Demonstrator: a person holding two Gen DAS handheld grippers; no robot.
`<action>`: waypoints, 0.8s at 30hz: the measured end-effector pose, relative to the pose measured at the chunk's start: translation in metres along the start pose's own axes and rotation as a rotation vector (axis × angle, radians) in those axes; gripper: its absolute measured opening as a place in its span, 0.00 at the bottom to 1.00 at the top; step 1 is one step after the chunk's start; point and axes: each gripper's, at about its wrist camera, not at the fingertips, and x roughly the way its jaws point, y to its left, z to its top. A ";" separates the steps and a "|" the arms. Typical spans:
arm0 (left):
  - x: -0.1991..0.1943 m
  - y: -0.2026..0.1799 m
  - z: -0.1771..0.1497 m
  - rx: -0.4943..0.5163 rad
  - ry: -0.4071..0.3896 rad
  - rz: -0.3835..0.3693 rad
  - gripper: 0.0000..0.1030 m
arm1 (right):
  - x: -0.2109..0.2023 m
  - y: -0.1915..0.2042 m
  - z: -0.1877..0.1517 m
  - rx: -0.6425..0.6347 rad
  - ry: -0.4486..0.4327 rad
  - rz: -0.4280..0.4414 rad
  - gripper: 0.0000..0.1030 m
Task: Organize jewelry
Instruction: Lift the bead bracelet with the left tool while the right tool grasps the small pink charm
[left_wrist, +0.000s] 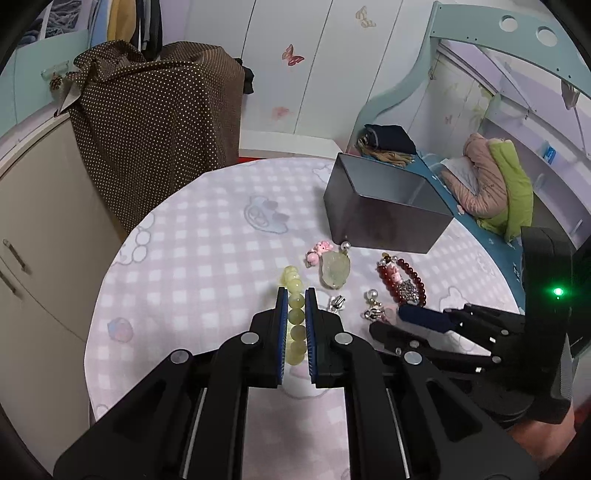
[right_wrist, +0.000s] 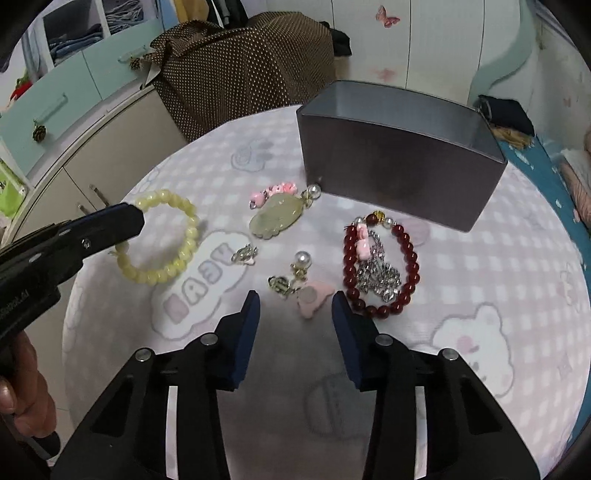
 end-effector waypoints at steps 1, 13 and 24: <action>0.000 0.000 -0.001 -0.002 0.002 -0.001 0.09 | 0.001 0.000 0.000 -0.005 -0.006 -0.002 0.33; -0.001 0.000 -0.001 -0.012 -0.002 -0.006 0.09 | 0.002 0.000 -0.005 -0.099 -0.054 -0.026 0.06; -0.011 0.000 0.002 -0.013 -0.024 -0.005 0.09 | -0.019 -0.010 -0.012 -0.043 -0.078 0.048 0.05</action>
